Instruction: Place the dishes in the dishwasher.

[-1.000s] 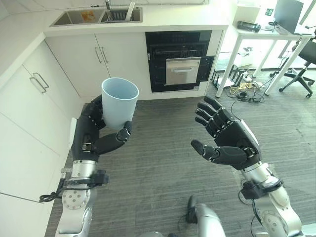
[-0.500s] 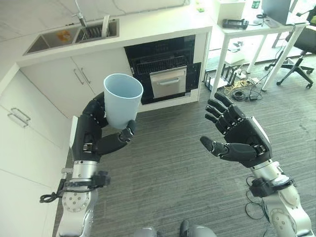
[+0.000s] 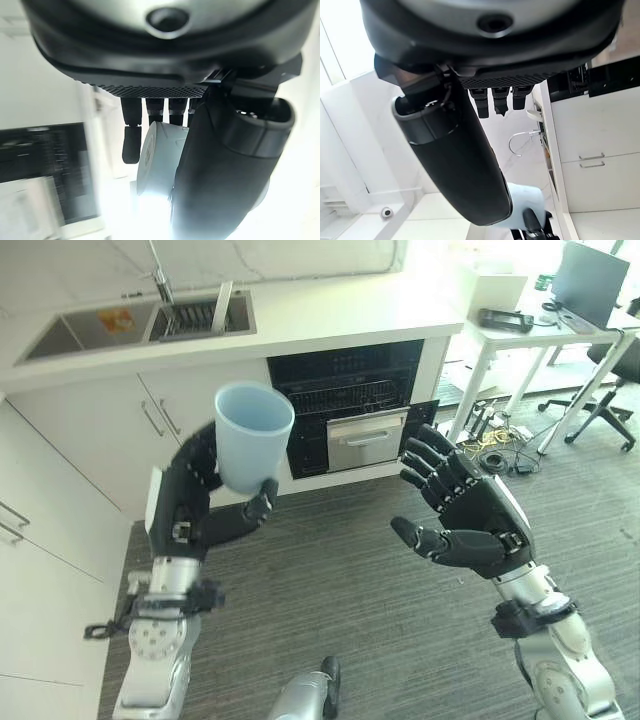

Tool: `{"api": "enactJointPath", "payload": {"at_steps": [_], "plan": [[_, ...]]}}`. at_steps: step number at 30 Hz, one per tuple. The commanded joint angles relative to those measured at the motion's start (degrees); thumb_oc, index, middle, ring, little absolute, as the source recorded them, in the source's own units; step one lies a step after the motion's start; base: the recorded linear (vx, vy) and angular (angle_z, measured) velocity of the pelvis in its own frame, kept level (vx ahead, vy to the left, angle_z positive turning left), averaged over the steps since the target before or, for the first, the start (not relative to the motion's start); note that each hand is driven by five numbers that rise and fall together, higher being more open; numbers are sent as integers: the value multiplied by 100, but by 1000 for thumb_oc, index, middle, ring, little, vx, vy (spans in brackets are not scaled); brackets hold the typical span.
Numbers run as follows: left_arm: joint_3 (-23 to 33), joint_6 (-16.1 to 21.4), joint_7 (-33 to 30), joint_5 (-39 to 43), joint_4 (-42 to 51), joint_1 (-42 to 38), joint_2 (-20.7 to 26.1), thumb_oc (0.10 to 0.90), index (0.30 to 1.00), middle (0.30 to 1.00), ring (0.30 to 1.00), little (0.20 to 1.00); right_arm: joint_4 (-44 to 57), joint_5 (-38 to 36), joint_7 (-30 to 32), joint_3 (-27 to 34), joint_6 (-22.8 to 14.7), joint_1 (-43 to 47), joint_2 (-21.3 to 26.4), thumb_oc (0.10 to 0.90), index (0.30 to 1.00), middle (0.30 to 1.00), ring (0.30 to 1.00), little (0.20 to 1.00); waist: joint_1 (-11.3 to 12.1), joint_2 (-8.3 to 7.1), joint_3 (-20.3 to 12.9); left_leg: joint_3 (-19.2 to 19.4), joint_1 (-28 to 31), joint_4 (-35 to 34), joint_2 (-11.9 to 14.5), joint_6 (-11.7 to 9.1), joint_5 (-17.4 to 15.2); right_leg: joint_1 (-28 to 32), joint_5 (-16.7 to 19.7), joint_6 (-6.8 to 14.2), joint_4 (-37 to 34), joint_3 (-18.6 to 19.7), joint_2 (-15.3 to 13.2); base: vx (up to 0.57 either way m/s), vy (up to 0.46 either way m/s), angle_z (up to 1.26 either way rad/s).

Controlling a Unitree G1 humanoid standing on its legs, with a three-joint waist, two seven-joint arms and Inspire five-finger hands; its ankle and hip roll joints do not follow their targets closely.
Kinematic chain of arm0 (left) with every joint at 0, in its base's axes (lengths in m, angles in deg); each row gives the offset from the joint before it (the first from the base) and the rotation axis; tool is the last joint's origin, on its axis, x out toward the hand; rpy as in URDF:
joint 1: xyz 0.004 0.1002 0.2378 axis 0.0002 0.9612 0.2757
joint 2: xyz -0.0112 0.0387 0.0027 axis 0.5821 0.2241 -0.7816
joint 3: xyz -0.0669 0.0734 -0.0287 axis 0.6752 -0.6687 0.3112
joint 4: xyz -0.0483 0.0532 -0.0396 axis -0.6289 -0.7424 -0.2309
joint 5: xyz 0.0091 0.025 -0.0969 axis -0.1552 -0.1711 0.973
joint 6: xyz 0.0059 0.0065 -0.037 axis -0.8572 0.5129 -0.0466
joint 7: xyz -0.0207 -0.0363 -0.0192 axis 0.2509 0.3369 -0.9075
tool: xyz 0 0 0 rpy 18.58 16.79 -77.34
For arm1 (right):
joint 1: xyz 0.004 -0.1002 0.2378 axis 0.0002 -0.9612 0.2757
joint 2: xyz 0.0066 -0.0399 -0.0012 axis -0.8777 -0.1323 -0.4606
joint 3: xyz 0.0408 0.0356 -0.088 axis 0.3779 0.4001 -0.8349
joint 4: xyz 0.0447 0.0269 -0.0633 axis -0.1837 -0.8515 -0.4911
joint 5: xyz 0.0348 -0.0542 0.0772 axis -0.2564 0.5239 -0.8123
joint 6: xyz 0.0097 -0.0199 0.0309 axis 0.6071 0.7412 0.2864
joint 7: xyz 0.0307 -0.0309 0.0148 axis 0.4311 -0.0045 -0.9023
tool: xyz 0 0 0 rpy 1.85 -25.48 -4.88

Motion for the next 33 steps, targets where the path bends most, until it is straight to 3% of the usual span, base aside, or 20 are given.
{"api": "enactJointPath", "payload": {"at_steps": [1,2,3,6,7,9,12,14,16,20,23,26,27,28,30,32,33], "plan": [[239,475,98,-62,589,-108,270,400,300,300,300,300,292,-146,58,106,-561,508,-210,800,900,900,900,900,-72,183,-354,-954,419,-394,184,-466,-449,-219,1646,227,-194,-282,550,284,258,-7],[209,488,49,-120,570,-128,277,400,300,300,300,300,262,-112,32,69,-542,529,-245,800,900,900,900,900,-128,225,-313,-942,526,-394,219,-464,-491,-434,1656,153,-173,-294,533,210,204,11],[202,463,-8,-113,545,-184,308,400,300,300,300,300,204,-105,-10,39,-530,550,-259,800,900,900,900,900,-138,238,-273,-859,600,-394,283,-503,-508,-592,1444,67,-247,-412,467,103,75,18],[207,422,-155,-111,519,-310,389,400,300,300,300,300,112,-189,-135,42,-550,601,-223,800,900,900,900,900,-138,173,-178,-615,711,-394,375,-559,-588,-988,1089,83,-247,-433,172,116,-98,-20],[199,407,-260,-212,585,-304,408,400,300,300,300,300,139,-244,-204,38,-538,600,-241,800,900,900,900,900,-221,70,-85,-450,850,-394,443,-579,-746,-1673,1524,304,-247,-117,-248,164,-235,-39],[194,430,-334,-289,599,-280,413,400,300,300,300,300,189,-243,-252,14,-487,608,-278,800,900,900,900,900,-296,31,-24,-373,973,-394,502,-583,-877,-2192,1812,453,-247,112,-463,198,-274,-42],[186,464,-401,-340,634,-256,447,400,300,300,300,300,277,-291,-270,-11,-455,586,-295,800,900,900,900,900,-343,32,59,-355,1148,-394,558,-532,-1021,-2789,1824,518,-247,326,-600,217,-260,-13],[187,529,-298,-379,710,-190,486,400,300,300,300,300,350,-357,-238,-8,-481,512,-246,800,900,900,900,900,-328,-31,74,-522,1299,-394,573,-484,-1135,-2755,1801,494,-247,506,-568,420,-622,53],[183,583,-352,-384,737,-149,501,400,300,300,300,300,369,-399,-167,-22,-427,573,-179,800,900,900,900,900,-265,-65,22,-568,1376,-394,703,-580,-1171,-2619,1758,530,-247,370,-625,436,-680,65],[261,594,-389,-125,766,108,464,400,300,300,300,300,446,-569,-146,39,-176,576,75,800,900,900,900,900,-344,-73,-206,-639,1910,-394,963,-827,-1330,-2422,1618,481,-247,220,-389,335,-406,26],[262,549,-364,-50,878,232,361,400,300,300,300,300,463,-630,-299,147,-79,474,215,800,900,900,900,900,-420,-37,-311,-571,1999,-394,1148,-950,-925,-2283,1445,285,-247,133,-152,258,-364,18],[244,550,-416,70,964,358,247,400,300,300,300,300,468,-658,-442,207,-74,364,300,800,900,900,900,900,-444,-19,-366,-577,2057,-394,1192,-1054,-339,-2126,1252,76,-247,106,65,187,-295,0],[219,575,-411,139,992,395,191,400,300,300,300,300,475,-621,-501,214,-120,310,341,800,900,900,900,900,-456,-56,-356,-391,2133,-394,1160,-1056,-74,-2012,1151,-36,-247,59,102,245,-387,-1],[115,715,-359,196,927,333,138,400,300,300,300,300,415,-489,-413,221,-220,304,379,800,900,900,900,900,-436,-109,-267,-110,1927,-394,1010,-986,-47,-1775,1031,-116,-247,-104,125,212,-326,9],[76,771,-375,230,904,286,131,400,300,300,300,300,375,-450,-324,190,-235,372,405,800,900,900,900,900,-414,-76,-206,-48,1723,-394,863,-908,-288,-1703,989,-95,-247,-163,162,102,-105,46],[25,877,-352,232,875,291,42,400,300,300,300,300,301,-305,-249,62,-251,460,261,800,900,900,900,900,-362,74,-134,56,1284,-394,742,-866,-611,-1589,899,-53,-247,-243,342,165,0,45],[-14,905,-356,155,865,283,5,400,300,300,300,300,323,-152,-200,-24,-253,440,138,800,900,900,900,900,-334,212,-118,-33,884,-394,834,-958,-517,-1490,809,-73,-247,-283,504,263,38,24]]}}
